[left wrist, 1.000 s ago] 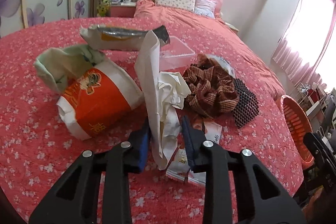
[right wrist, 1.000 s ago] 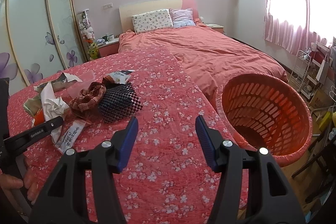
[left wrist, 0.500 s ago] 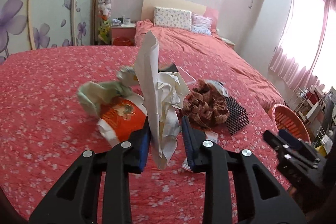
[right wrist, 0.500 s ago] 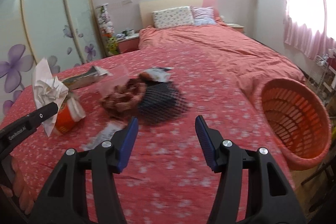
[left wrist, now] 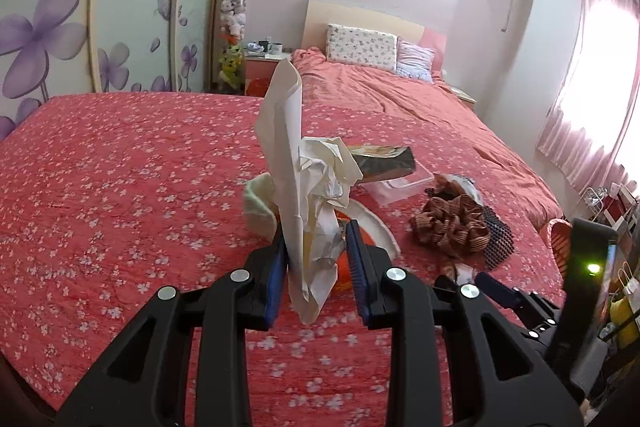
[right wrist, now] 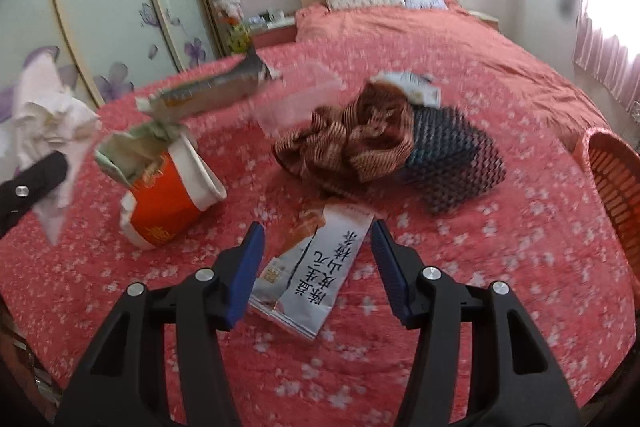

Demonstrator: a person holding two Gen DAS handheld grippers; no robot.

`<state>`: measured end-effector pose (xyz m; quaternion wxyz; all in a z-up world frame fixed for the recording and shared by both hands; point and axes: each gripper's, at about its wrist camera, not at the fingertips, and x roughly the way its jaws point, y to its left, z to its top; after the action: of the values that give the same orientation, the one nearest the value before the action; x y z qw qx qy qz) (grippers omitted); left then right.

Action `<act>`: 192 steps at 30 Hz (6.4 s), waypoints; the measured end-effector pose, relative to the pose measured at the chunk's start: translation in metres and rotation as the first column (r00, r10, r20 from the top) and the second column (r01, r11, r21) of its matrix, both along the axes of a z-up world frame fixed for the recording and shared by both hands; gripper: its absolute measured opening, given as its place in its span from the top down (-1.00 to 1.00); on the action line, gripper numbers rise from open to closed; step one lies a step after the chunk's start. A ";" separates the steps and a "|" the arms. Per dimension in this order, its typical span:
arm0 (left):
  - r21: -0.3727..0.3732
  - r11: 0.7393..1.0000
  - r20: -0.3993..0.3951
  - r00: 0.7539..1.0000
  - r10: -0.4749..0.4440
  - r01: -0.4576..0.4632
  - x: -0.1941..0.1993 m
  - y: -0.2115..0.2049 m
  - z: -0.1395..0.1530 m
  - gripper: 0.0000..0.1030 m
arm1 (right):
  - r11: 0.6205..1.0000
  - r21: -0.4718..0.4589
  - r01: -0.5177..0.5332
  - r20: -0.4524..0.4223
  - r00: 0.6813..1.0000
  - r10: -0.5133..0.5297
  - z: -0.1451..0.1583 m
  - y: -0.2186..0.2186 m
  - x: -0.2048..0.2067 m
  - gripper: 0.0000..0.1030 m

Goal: Collect trash
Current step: 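Grasp the white tissue with the left tool while the right tool grasps the printed packet, then carry the tissue and packet to the orange basket and open both tools, then grasp the red paper cup with the left tool while the right tool grasps the plaid scrunchie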

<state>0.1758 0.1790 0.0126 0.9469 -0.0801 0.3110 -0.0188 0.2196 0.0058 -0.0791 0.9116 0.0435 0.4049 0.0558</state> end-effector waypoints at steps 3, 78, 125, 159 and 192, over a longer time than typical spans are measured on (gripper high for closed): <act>-0.008 1.000 -0.008 1.000 0.002 -0.002 0.000 0.005 -0.003 0.44 | 0.999 -0.035 -0.004 -0.016 1.000 0.003 -0.007 0.002 0.000 0.38; -0.071 0.726 -0.033 0.725 -0.688 0.684 0.011 -0.362 -0.032 0.44 | 0.838 0.153 0.524 0.246 0.801 -0.545 0.031 -0.381 -0.093 0.66; 0.071 0.927 -0.114 0.926 -0.359 0.369 0.016 -0.198 -0.022 -0.10 | 0.928 0.094 0.361 0.247 0.894 -0.373 0.058 -0.277 -0.076 0.00; -0.007 0.999 -0.080 0.995 -0.055 0.054 0.012 0.017 -0.025 -0.24 | 1.000 -0.026 -0.002 0.029 1.000 0.003 0.011 -0.044 0.049 0.43; 0.063 0.979 -0.227 0.958 -0.177 0.195 0.061 -0.032 -0.050 -0.79 | 0.996 0.078 0.045 0.138 0.989 -0.056 0.048 -0.101 -0.009 0.80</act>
<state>0.2368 0.1469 -0.0374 0.9031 -0.0120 0.4206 -0.0856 0.2104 -0.0952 -0.0306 0.9367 0.0837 0.3362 0.0506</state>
